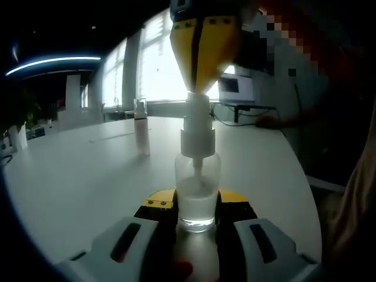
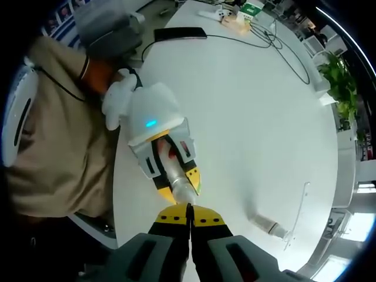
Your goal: Clamp pump bottle remove cover press pump head put on cover
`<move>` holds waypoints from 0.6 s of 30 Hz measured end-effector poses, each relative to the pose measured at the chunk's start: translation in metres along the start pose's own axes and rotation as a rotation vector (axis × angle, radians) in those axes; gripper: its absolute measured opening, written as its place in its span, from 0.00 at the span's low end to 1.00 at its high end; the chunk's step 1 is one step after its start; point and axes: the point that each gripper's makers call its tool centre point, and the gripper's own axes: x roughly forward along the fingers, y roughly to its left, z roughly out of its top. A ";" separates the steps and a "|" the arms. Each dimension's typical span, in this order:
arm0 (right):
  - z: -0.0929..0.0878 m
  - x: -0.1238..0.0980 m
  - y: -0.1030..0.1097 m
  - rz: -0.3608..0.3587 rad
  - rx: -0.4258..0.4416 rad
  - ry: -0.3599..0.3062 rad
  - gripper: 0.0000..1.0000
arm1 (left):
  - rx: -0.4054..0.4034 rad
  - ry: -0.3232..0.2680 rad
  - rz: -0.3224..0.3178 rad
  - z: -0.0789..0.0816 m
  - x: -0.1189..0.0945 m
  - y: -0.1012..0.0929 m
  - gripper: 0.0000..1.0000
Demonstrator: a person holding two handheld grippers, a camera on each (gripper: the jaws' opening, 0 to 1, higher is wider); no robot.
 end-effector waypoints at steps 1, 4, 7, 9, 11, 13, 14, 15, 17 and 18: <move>0.000 0.000 0.000 0.000 0.000 0.000 0.00 | 0.000 0.000 0.000 0.000 0.000 0.000 0.15; 0.000 0.000 0.000 0.001 0.000 0.004 0.00 | 0.000 0.000 0.000 0.000 0.000 0.000 0.15; 0.000 0.000 0.000 0.003 -0.001 0.008 0.00 | -0.001 0.000 0.000 0.000 0.000 0.001 0.15; 0.000 0.000 0.000 0.005 0.000 0.007 0.00 | -0.004 0.000 -0.001 0.000 0.000 0.001 0.15; 0.000 0.000 0.001 0.010 -0.002 0.005 0.00 | 0.000 0.000 -0.001 0.000 0.000 0.001 0.15; 0.000 0.001 0.001 0.012 -0.001 0.005 0.00 | 0.001 0.000 -0.001 0.000 0.000 0.001 0.15; -0.001 0.002 0.001 0.014 0.000 0.007 0.00 | 0.000 0.000 -0.002 0.000 0.000 0.000 0.15; 0.000 0.003 0.001 0.017 0.000 0.009 0.00 | 0.001 0.000 -0.001 0.000 0.000 -0.001 0.15; -0.001 0.004 0.001 0.019 0.007 0.012 0.00 | 0.001 0.000 -0.001 0.000 0.000 0.000 0.15; -0.001 0.004 0.001 0.019 0.011 0.013 0.00 | 0.000 0.000 -0.001 0.000 0.000 0.000 0.15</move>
